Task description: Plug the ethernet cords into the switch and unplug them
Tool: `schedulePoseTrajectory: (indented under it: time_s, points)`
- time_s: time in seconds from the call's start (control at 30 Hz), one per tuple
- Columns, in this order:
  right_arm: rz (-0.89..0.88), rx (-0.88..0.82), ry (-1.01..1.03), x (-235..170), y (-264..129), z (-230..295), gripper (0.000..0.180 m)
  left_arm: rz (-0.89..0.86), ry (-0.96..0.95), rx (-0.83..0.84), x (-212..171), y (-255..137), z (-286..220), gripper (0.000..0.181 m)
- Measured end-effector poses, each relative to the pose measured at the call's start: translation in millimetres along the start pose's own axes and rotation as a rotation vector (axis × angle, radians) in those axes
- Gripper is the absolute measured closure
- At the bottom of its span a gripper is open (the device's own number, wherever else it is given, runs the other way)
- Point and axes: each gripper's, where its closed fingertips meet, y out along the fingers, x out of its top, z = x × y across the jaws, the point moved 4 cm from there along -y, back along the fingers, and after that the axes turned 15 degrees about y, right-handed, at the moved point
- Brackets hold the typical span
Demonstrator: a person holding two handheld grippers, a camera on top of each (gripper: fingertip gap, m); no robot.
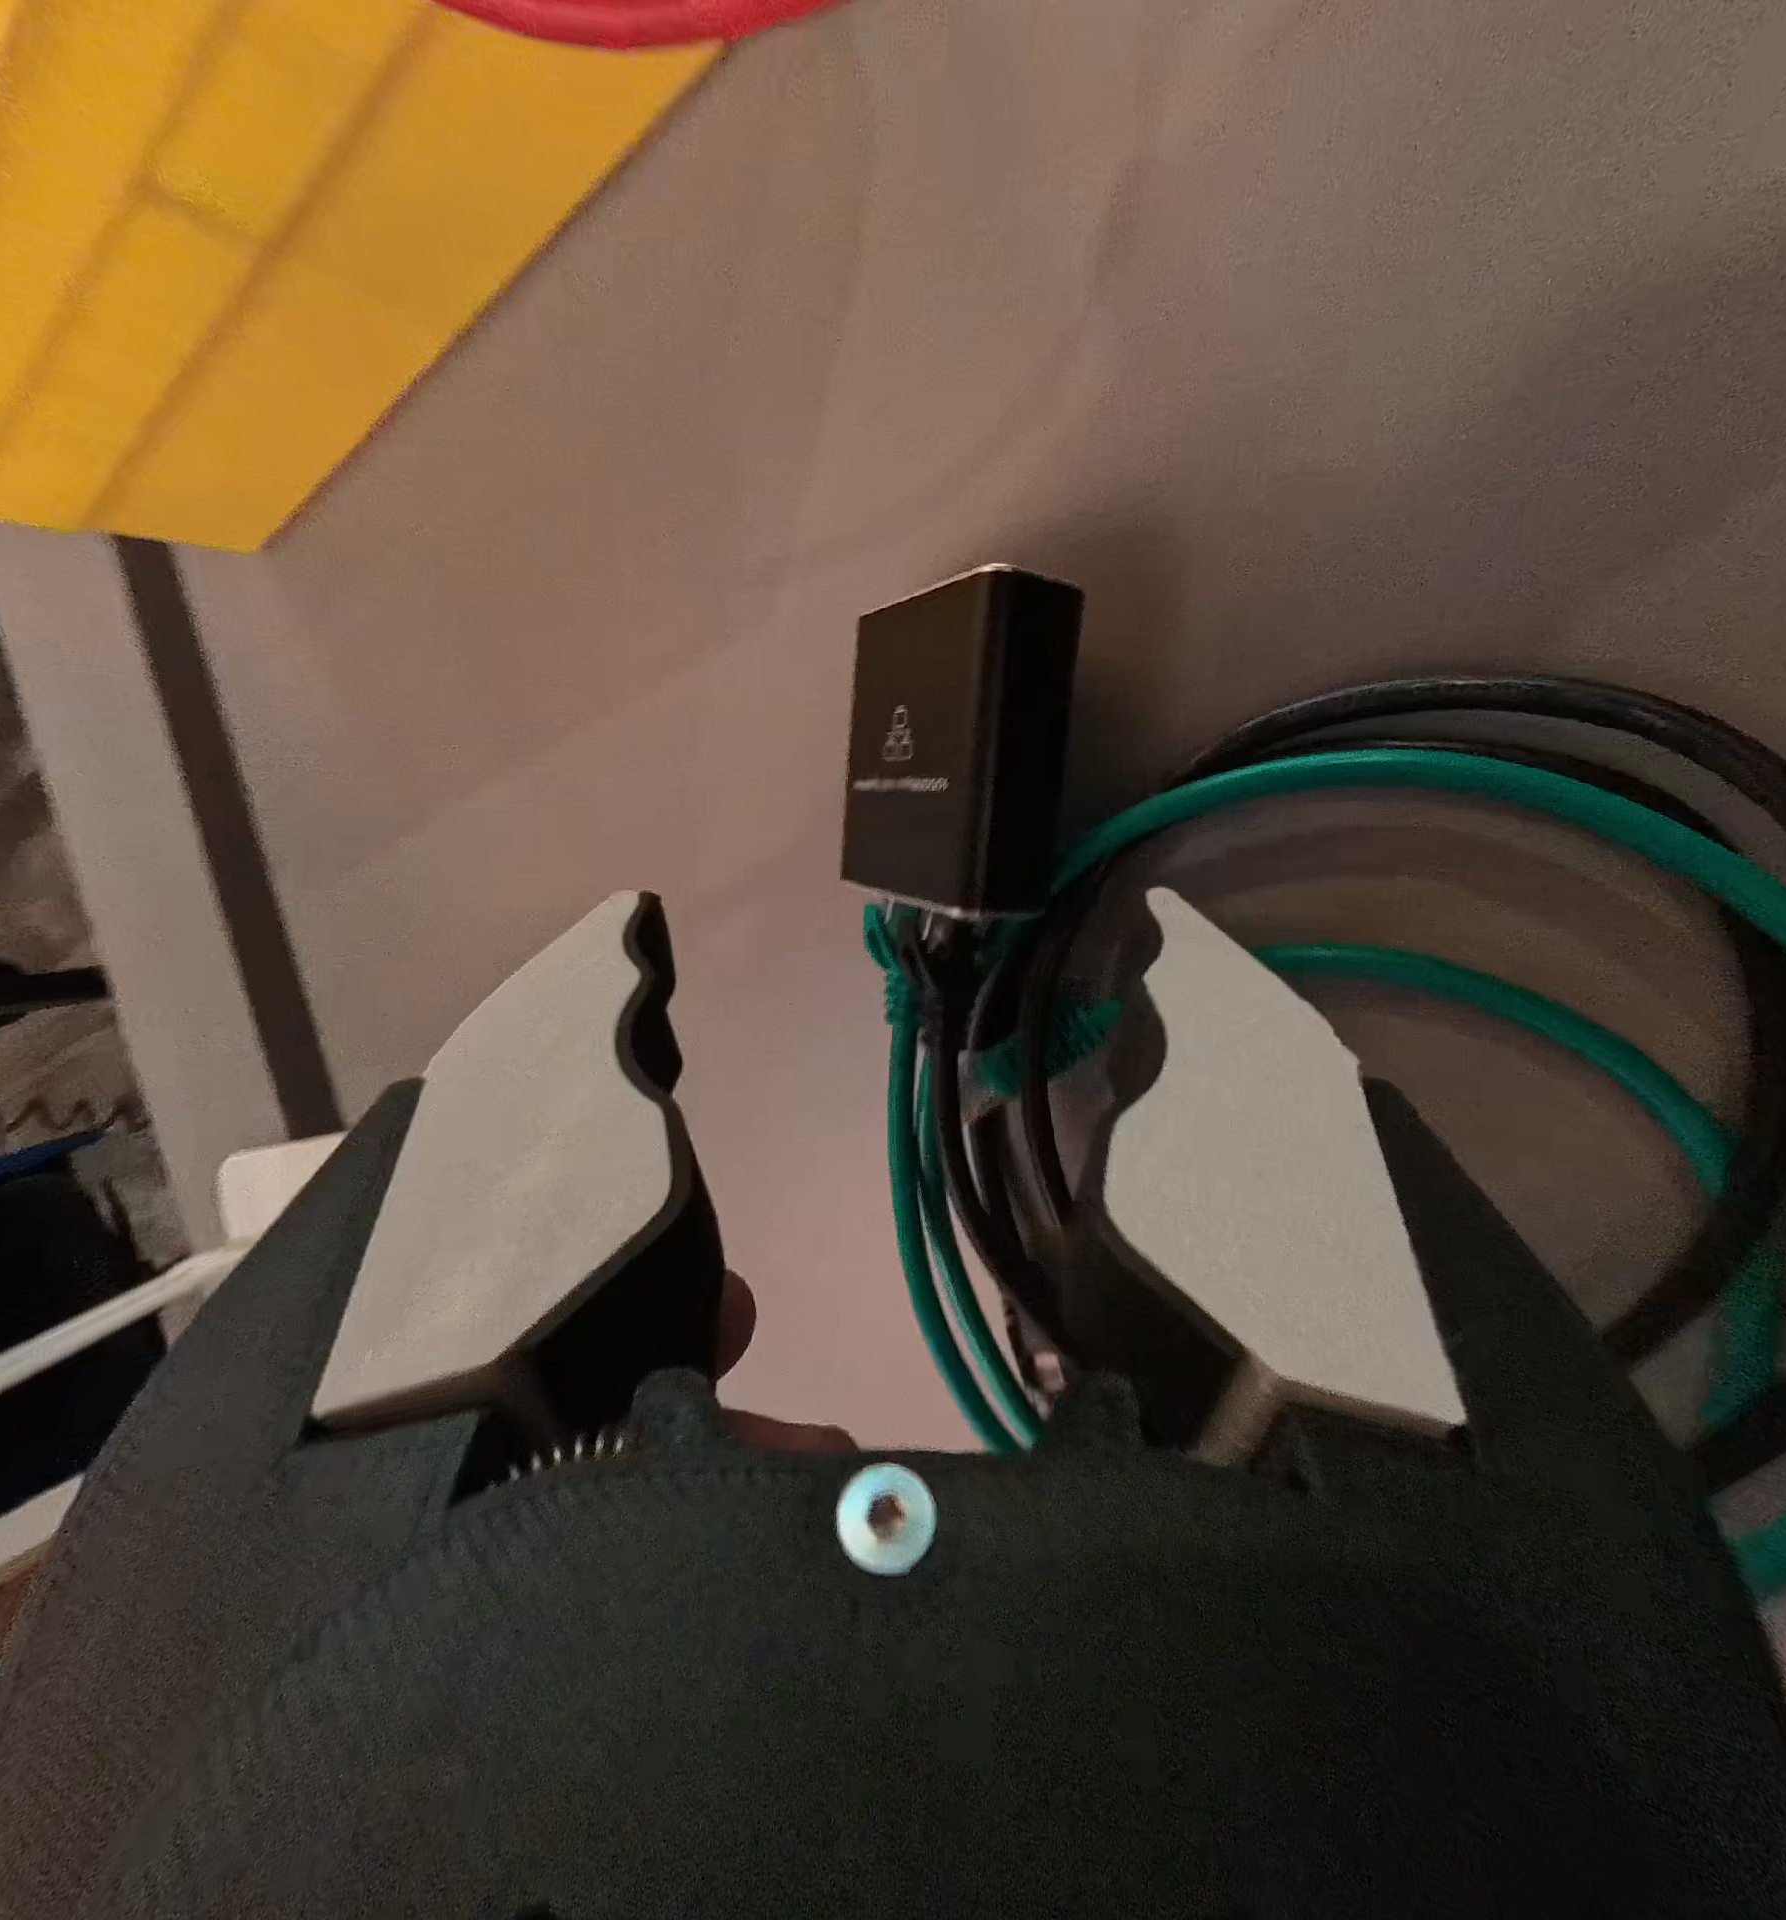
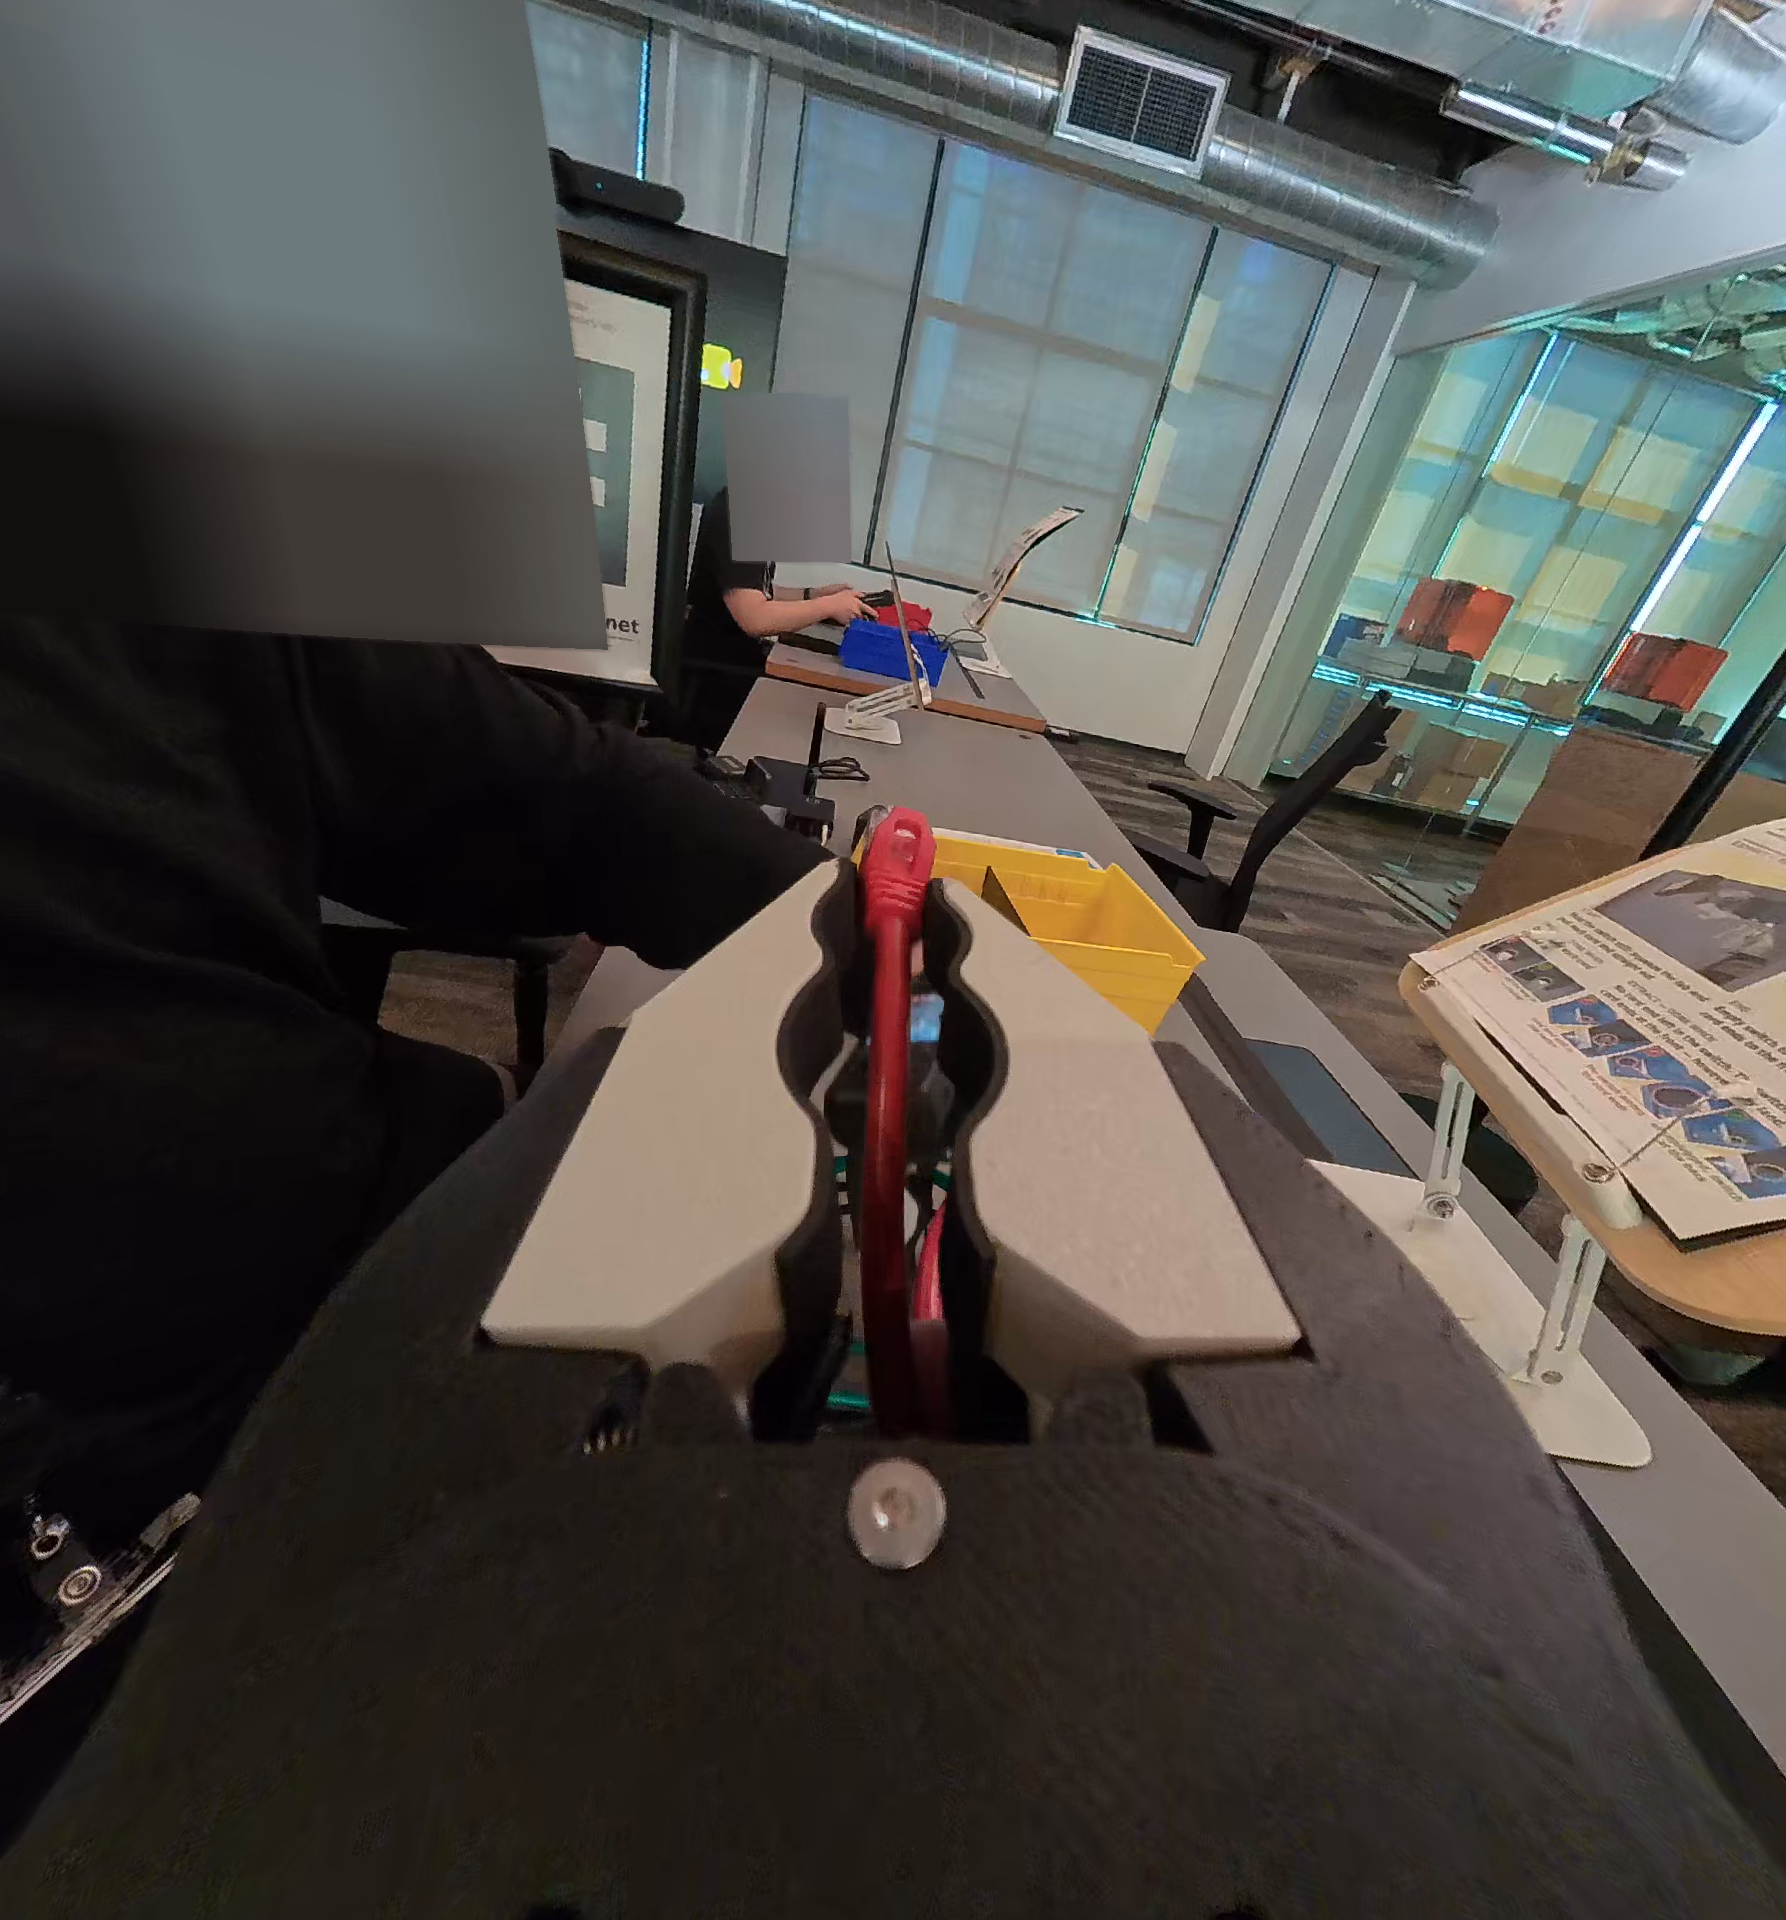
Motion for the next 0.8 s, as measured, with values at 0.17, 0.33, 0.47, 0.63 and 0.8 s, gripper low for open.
schedulePoseTrajectory:
  time_s: [0.17, 0.33, 0.47, 0.63, 0.8]
  points:
    - [-0.009, 0.003, 0.011, -3.1, -1.9, -4.7, 0.17, -0.022, -0.033, -0.136, 1.6, 34.7, 7.0, 0.089]
    - [-0.012, 0.005, 0.02, -6.3, -2.5, -9.0, 0.171, -0.074, -0.142, -0.378, -0.9, 45.9, 5.7, 0.102]
    - [-0.019, 0.003, 0.024, -6.8, -3.8, -11.3, 0.171, -0.131, -0.176, -0.453, 2.4, 46.8, 1.2, 0.124]
    - [-0.016, -0.002, 0.026, -8.2, -4.5, -13.0, 0.17, -0.153, -0.151, -0.359, -2.4, 41.8, 1.4, 0.125]
    - [0.021, -0.028, 0.031, -13.3, 1.0, -16.7, 0.17, -0.138, -0.159, -0.131, -15.9, 4.5, 18.1, 0.126]
